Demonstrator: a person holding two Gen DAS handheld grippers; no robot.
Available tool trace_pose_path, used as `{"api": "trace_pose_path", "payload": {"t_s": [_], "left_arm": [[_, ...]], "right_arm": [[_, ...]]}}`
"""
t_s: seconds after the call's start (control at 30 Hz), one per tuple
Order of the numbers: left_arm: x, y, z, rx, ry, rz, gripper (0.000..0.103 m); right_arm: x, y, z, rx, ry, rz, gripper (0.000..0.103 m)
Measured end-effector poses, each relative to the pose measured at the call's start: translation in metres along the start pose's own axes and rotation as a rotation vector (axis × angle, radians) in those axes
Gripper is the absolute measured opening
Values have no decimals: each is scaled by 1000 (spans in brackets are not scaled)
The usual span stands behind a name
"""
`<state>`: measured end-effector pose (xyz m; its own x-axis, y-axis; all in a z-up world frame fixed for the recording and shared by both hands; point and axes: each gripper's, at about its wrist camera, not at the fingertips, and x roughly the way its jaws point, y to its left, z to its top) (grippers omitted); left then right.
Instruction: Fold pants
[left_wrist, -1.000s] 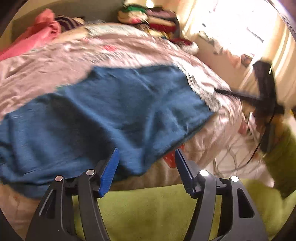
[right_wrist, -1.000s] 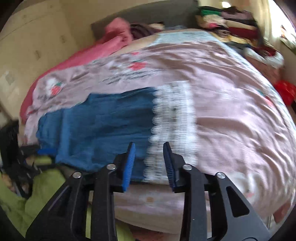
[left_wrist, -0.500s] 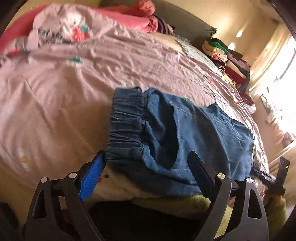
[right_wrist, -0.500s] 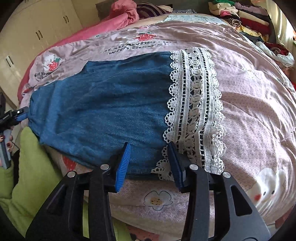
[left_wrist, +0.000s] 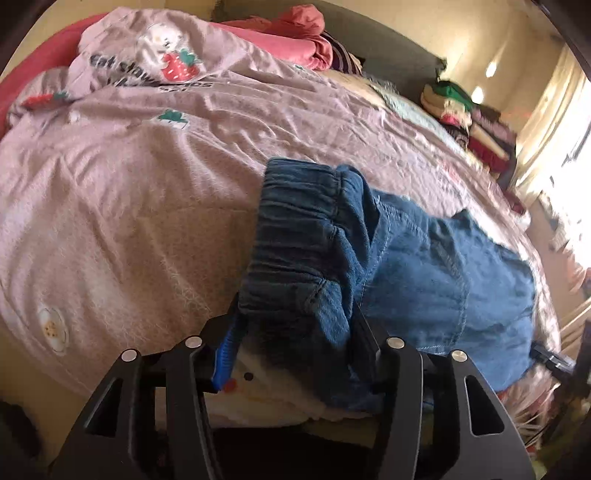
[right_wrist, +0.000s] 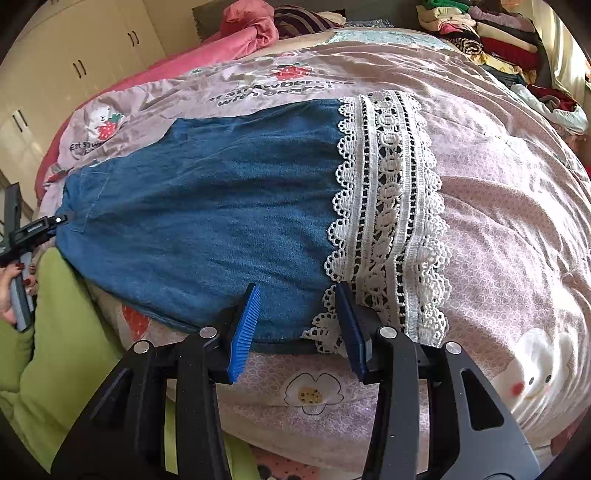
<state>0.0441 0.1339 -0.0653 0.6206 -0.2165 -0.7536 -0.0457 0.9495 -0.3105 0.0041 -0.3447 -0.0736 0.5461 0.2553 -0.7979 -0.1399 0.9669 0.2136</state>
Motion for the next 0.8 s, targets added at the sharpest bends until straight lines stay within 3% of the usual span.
{"api": "trace_pose_path", "payload": {"t_s": [0.07, 0.27, 0.3, 0.33, 0.47, 0.63, 0.8], "left_arm": [[-8, 1, 2, 4, -16, 20, 60], [-48, -13, 13, 44, -112, 41, 63], [-54, -17, 16, 57, -126, 39, 75], [-60, -21, 18, 69, -137, 35, 80], [-72, -49, 29, 141, -160, -4, 80], [-55, -93, 42, 224, -124, -76, 81], [-31, -135, 50, 280, -63, -152, 81]], "right_arm": [[0, 0, 0, -2, 2, 6, 35], [-2, 4, 2, -22, 9, 13, 43], [-4, 5, 4, -27, 9, 12, 45], [-9, 7, 6, -30, 1, 11, 45], [-36, -1, 27, -32, -94, 2, 51], [-50, -29, 64, 21, -173, -14, 52], [-37, -55, 105, 59, -180, -47, 52]]}}
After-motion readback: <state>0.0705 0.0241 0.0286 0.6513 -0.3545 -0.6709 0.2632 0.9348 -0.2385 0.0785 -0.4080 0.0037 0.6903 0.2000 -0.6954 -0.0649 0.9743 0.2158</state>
